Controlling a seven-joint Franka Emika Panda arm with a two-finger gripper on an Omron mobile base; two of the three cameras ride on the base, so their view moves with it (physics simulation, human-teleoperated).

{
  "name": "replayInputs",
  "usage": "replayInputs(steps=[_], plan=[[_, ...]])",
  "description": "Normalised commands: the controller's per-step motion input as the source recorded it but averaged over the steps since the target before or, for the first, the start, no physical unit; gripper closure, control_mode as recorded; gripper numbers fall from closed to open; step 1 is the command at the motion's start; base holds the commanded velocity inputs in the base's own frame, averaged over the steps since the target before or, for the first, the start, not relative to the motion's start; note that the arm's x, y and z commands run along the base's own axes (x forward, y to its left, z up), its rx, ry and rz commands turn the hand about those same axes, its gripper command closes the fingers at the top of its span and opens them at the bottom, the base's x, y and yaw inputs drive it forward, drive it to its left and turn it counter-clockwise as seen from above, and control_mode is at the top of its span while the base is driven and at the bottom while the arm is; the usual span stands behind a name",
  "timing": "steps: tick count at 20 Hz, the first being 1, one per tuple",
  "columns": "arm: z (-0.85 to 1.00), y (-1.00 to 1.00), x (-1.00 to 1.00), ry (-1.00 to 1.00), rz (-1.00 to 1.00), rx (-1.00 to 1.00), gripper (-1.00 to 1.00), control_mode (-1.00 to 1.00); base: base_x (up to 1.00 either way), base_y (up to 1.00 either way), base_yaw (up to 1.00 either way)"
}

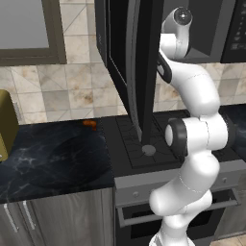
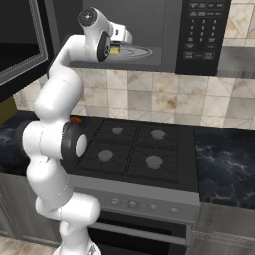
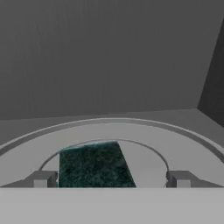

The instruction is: Place the sponge inside the microwave to prepare for sanitizing.

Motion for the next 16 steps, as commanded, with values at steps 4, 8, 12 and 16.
replayInputs(steps=[4,8,12,16], plan=[[0.42,0.09,0.0,-0.02,0.0,0.0,-1.0,-1.0,0.0,0.0,0.0],[0.16,0.12,-0.09,0.0,0.0,0.0,-1.0,-1.0,0.0,0.0,0.0],[0.02,0.01,-0.2,0.0,0.0,0.0,-1.0,-1.0,0.0,0.0,0.0],[0.08,0.0,-0.36,0.0,0.0,0.0,-1.0,-1.0,0.0,0.0,0.0]])
